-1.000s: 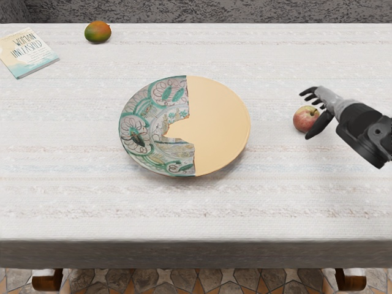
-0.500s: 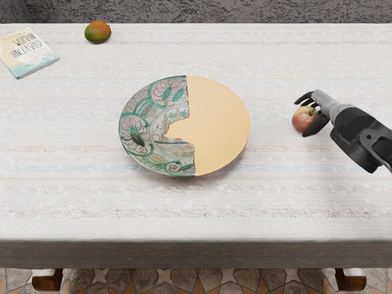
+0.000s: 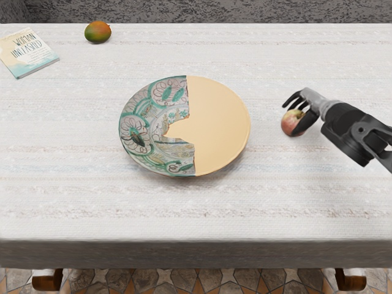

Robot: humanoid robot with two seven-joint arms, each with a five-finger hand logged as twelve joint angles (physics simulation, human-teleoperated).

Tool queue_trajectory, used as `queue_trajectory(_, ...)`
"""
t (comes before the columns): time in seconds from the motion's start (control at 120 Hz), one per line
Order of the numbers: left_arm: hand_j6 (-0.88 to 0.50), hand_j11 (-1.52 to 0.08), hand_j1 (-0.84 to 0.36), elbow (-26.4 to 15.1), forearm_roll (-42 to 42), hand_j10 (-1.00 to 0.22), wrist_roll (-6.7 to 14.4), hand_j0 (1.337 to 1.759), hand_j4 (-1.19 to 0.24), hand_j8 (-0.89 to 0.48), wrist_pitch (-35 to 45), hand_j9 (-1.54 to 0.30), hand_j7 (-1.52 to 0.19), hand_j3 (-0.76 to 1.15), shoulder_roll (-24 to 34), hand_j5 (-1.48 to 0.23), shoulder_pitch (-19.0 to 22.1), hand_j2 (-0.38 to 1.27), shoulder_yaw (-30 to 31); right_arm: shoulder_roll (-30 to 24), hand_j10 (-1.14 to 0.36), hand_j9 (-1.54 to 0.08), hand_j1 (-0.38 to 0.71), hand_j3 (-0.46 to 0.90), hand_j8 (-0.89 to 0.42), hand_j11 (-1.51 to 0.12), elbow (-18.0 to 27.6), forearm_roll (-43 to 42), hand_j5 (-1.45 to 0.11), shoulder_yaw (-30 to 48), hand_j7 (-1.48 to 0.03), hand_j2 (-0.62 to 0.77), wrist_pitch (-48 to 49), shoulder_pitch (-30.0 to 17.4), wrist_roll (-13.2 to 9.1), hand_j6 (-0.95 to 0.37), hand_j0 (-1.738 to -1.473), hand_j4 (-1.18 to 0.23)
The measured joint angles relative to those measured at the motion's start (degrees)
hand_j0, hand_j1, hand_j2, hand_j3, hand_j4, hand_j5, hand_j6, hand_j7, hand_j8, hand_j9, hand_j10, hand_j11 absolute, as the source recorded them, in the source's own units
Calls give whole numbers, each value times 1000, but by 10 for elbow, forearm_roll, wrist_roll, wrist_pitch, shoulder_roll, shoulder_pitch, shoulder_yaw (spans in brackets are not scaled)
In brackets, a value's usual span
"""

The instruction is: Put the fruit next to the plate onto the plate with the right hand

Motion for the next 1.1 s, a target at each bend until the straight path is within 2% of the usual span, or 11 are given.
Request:
queue_trajectory(0.208, -11, -13, 337, 0, 0, -11, 0, 1658, -11, -11, 0, -13, -13, 0, 0, -14, 0, 2, 0, -8, -494, -694, 143, 1, -379, -703, 11, 26, -696, 10, -677, 197, 17, 9, -1, -509, -1657, -505)
queue_trajectory(0.45, -11, -13, 337, 0, 0, -11, 0, 1658, -11, -11, 0, -14, -14, 0, 0, -14, 0, 2, 0, -21, -487, -715, 143, 1, -367, -718, 47, 64, -717, 27, -685, 195, 42, 21, -5, -501, -1658, -498)
queue_trajectory(0.767, -11, -14, 336, 0, 0, -11, 0, 1658, -11, -11, 0, -14, -14, 0, 0, -14, 0, 2, 0, -21, -480, -723, 148, 1, -365, -722, 89, 99, -726, 49, -687, 196, 65, 40, -36, -497, -1658, -494)
queue_trajectory(1.1, -11, -13, 337, 0, 0, -11, 0, 1658, -11, -11, 0, -13, -13, 0, 0, -13, 0, 2, 0, 5, -470, -722, 158, 1, -346, -719, 111, 133, -729, 52, -688, 211, 67, 66, -40, -488, -1658, -493)
